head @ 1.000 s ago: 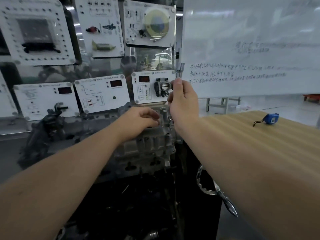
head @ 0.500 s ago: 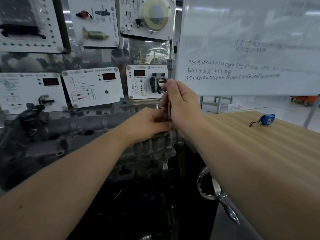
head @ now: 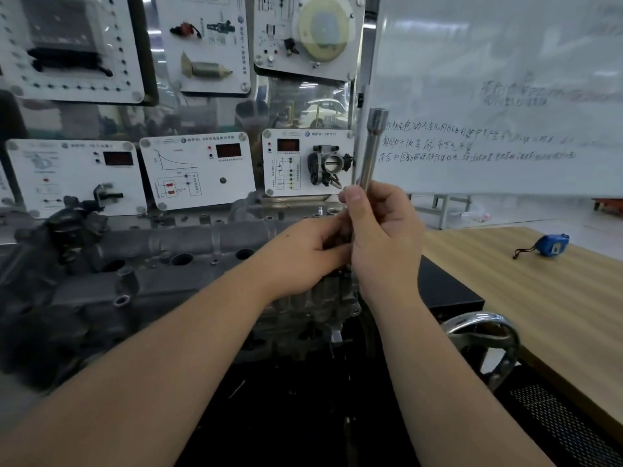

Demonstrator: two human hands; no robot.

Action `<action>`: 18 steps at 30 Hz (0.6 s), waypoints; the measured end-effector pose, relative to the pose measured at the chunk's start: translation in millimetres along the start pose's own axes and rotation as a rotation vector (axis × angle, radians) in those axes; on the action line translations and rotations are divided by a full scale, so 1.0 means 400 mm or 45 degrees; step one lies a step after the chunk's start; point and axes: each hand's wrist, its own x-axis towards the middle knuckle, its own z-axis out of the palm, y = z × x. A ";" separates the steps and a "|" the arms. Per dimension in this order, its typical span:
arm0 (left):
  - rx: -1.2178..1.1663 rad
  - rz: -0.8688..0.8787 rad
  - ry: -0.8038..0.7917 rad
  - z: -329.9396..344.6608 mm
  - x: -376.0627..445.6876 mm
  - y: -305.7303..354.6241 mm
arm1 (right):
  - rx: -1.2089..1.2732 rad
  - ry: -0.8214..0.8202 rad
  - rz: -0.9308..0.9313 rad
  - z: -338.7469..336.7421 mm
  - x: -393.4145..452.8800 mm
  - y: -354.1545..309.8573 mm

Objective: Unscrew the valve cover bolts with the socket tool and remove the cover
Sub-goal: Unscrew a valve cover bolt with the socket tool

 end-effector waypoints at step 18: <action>0.011 0.023 0.052 0.004 0.003 -0.005 | -0.164 -0.179 -0.212 -0.027 0.013 -0.009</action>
